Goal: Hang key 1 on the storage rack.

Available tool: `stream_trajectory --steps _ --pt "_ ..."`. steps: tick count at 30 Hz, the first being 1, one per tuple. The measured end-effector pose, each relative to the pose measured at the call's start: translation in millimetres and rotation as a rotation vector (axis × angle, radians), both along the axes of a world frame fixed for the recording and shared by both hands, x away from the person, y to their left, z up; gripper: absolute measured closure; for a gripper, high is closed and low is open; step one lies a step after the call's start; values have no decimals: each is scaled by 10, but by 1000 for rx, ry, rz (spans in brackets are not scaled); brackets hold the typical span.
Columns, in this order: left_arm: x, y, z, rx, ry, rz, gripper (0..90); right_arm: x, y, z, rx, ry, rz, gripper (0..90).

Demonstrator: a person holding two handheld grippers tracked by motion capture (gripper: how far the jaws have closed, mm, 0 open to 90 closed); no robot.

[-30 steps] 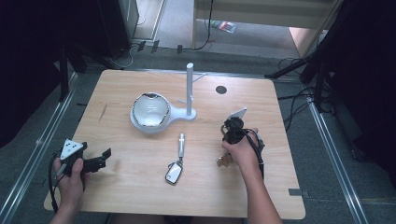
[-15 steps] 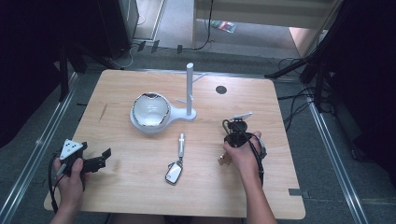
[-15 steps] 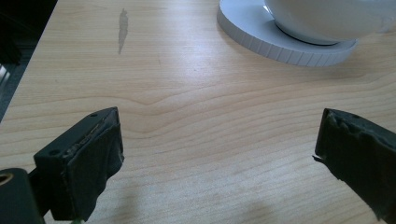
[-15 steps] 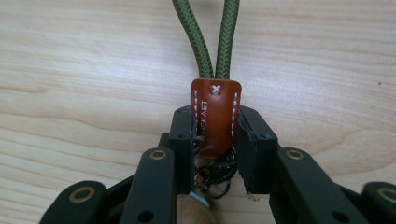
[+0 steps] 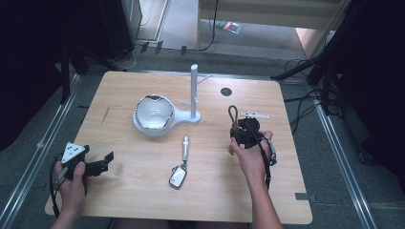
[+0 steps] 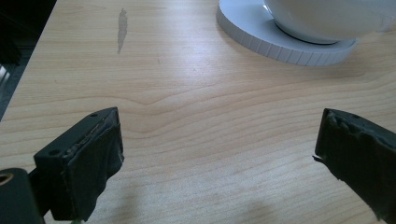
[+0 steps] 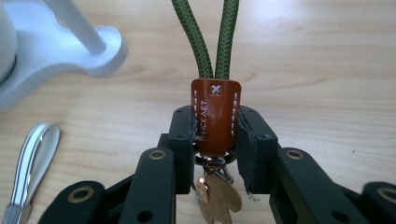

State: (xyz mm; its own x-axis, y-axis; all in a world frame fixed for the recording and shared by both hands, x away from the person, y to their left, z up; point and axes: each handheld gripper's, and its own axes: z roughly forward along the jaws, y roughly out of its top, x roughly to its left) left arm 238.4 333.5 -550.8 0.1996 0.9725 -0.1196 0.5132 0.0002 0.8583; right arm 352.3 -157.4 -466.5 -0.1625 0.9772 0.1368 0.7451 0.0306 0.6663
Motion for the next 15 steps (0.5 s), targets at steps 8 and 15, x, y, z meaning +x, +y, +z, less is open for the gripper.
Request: stream_trajectory --steps 8,15 --pt "-1 -1 -1 0 -3 1 14 -36 17 140 60 -137 18 702" --pt "-2 -1 -1 -2 -4 3 14 -42 81 284 90 -222 56 700"
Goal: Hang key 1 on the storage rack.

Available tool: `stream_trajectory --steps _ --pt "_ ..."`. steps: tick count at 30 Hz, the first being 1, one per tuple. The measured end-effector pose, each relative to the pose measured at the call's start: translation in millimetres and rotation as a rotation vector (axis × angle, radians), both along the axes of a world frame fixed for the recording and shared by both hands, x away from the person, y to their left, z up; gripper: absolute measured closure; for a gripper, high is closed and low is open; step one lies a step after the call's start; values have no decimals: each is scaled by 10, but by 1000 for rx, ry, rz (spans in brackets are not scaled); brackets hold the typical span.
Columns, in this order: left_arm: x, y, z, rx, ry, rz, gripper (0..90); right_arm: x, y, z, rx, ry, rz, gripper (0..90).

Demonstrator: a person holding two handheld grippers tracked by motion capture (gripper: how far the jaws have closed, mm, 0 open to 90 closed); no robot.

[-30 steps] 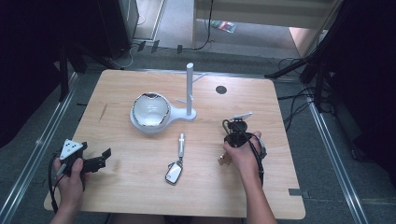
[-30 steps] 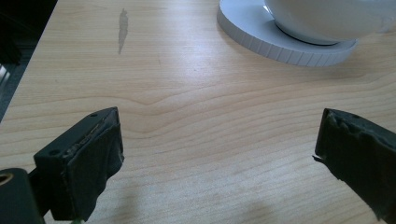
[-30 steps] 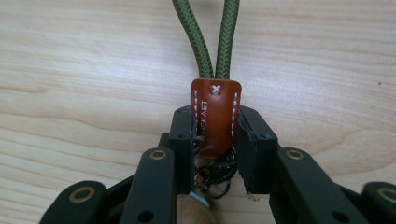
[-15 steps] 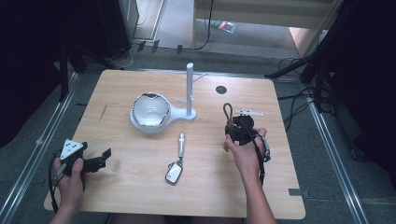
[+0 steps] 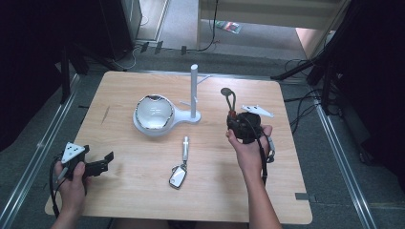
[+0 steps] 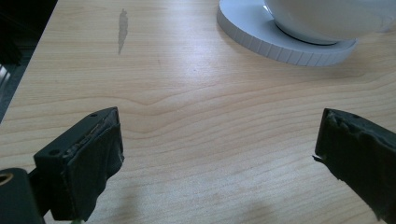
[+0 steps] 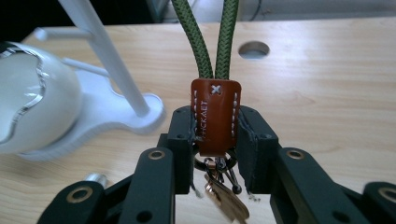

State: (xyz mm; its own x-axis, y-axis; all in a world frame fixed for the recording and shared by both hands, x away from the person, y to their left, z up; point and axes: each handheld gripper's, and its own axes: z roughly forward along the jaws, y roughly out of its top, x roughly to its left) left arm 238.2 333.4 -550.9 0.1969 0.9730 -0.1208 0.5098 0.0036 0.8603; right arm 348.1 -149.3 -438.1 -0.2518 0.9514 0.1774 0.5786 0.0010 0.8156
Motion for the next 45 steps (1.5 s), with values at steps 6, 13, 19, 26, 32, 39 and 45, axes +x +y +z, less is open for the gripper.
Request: stream_trajectory --steps 6,13,19,26,32,39,45 --pt "-1 0 1 1 0 -1 14 27 70 121 17 -69 23 696" --pt "-1 1 0 -1 0 -1 14 64 163 238 14 -174 64 693" --pt "-1 2 0 -1 0 -2 14 136 217 271 51 -209 86 691" --pt "1 3 1 -3 0 -3 14 258 275 237 67 -198 103 692" --pt "2 0 1 2 0 -5 14 335 350 212 51 -169 126 693" --pt "2 -6 0 4 -2 -2 14 408 355 207 81 -153 135 693" --pt "1 -6 1 5 -1 -3 14 453 375 213 95 -142 148 693"
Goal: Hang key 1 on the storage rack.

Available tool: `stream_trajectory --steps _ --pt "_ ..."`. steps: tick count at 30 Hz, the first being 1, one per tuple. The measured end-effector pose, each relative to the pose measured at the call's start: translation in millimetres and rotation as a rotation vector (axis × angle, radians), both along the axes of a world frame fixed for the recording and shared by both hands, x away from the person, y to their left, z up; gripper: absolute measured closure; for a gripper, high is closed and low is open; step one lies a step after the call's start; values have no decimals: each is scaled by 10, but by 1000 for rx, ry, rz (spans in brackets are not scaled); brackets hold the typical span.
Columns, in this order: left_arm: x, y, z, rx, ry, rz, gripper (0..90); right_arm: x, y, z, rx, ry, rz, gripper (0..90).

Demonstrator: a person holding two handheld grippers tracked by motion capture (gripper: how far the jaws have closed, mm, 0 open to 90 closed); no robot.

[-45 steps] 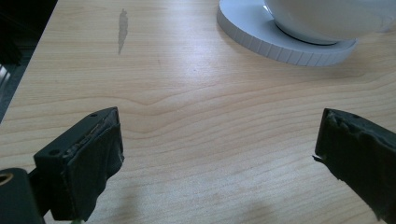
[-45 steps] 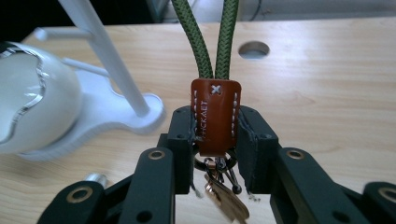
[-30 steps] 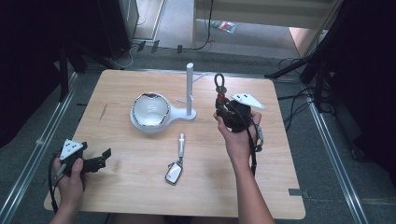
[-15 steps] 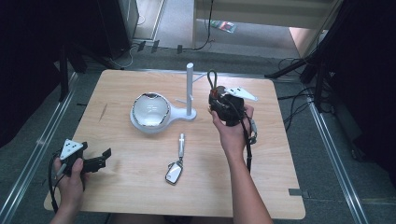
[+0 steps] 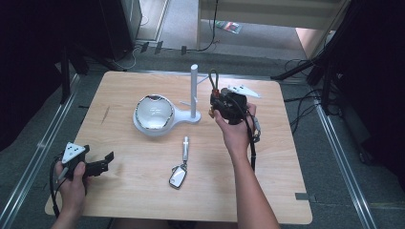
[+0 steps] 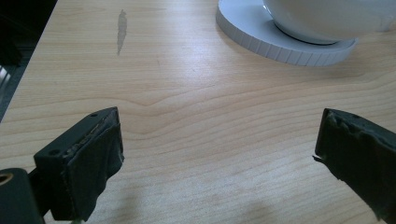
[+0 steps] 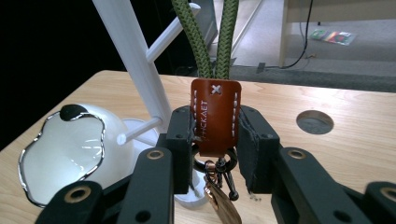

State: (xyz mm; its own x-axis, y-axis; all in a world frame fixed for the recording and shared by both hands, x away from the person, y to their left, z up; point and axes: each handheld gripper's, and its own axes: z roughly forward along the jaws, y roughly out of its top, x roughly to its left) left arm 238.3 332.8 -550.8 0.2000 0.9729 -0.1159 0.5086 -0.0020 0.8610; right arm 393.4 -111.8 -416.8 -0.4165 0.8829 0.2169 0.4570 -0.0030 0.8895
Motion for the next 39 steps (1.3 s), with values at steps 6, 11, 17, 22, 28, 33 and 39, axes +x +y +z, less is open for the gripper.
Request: stream_trajectory --steps 6,11,17,22,28,33,39 --pt "0 0 -1 -1 -1 0 14 61 42 -1 19 18 23 693" --pt "-1 1 0 -2 -2 0 14 107 67 -29 27 38 41 693" --pt "-1 0 0 0 -1 0 14 149 76 -71 47 69 49 693" --pt "0 -1 1 1 1 1 14 169 89 -90 57 79 60 693" --pt "0 -4 0 3 0 1 14 177 106 -112 51 95 74 693" --pt "0 -7 1 3 1 0 14 174 126 -137 45 113 85 692" --pt "0 -3 0 2 0 0 14 154 181 -186 4 120 95 686"
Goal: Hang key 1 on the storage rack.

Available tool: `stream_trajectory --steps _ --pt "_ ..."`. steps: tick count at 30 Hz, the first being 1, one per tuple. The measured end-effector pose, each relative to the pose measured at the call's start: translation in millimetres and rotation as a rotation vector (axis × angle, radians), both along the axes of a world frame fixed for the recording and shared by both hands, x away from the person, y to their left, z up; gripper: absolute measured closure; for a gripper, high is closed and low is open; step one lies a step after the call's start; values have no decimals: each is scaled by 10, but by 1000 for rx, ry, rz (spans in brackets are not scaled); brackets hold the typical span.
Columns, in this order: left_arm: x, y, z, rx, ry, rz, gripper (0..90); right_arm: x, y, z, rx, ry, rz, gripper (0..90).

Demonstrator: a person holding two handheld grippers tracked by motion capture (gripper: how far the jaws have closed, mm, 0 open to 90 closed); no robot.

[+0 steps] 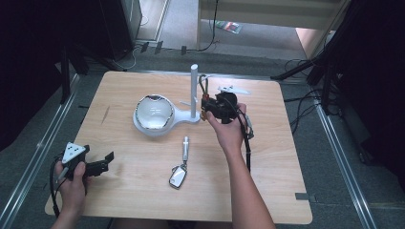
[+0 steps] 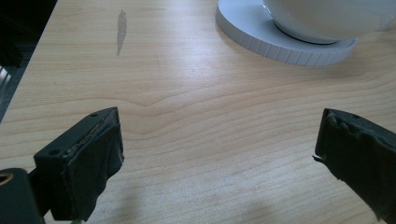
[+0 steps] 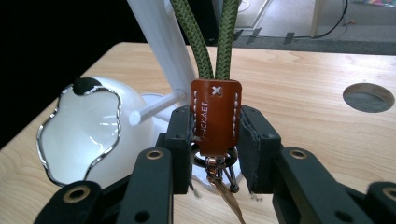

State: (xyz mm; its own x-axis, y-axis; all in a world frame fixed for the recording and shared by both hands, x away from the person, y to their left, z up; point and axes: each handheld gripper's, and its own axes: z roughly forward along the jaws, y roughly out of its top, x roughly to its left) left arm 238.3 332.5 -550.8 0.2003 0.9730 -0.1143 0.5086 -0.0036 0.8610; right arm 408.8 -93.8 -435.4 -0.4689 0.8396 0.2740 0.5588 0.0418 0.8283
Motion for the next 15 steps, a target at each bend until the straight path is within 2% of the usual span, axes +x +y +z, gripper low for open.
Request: stream_trajectory --steps 4,6,15 --pt "0 2 1 -1 1 0 14 -23 15 -45 -7 1 8 679" --pt "0 2 0 -1 0 0 14 -40 20 -40 -11 9 9 673" --pt "-1 -2 0 1 0 0 14 -176 31 10 -61 -11 6 646"
